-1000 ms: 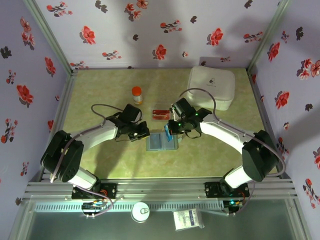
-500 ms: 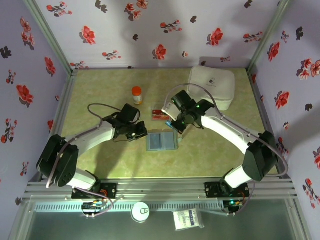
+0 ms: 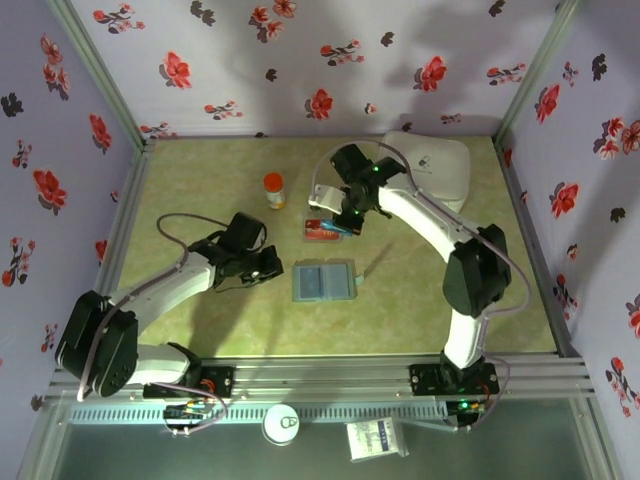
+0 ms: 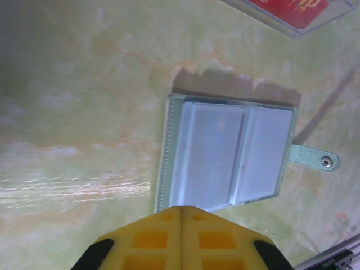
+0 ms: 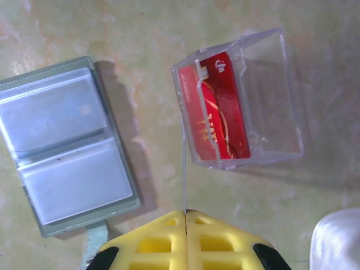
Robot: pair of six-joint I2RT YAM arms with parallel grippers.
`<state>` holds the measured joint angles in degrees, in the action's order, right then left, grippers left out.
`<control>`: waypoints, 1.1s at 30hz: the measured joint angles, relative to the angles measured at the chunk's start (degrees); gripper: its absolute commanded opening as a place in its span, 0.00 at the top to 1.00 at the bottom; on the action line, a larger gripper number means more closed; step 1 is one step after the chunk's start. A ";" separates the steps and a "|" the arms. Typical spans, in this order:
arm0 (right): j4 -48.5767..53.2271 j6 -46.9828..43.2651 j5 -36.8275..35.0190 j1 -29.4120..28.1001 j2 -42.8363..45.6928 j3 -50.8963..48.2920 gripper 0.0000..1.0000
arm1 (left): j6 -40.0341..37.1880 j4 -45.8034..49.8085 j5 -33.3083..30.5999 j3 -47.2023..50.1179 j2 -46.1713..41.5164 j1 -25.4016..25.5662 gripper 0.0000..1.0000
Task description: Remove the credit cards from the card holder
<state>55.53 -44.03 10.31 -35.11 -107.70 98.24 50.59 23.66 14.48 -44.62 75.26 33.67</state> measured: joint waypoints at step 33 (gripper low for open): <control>17.03 -9.62 5.88 3.78 -31.04 41.13 1.00 | 0.00 2.60 -0.42 6.25 -5.40 -4.83 0.95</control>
<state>72.55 -53.65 16.19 -31.33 -138.74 139.37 50.59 26.26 14.06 -38.37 69.87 28.84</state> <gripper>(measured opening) 0.049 0.052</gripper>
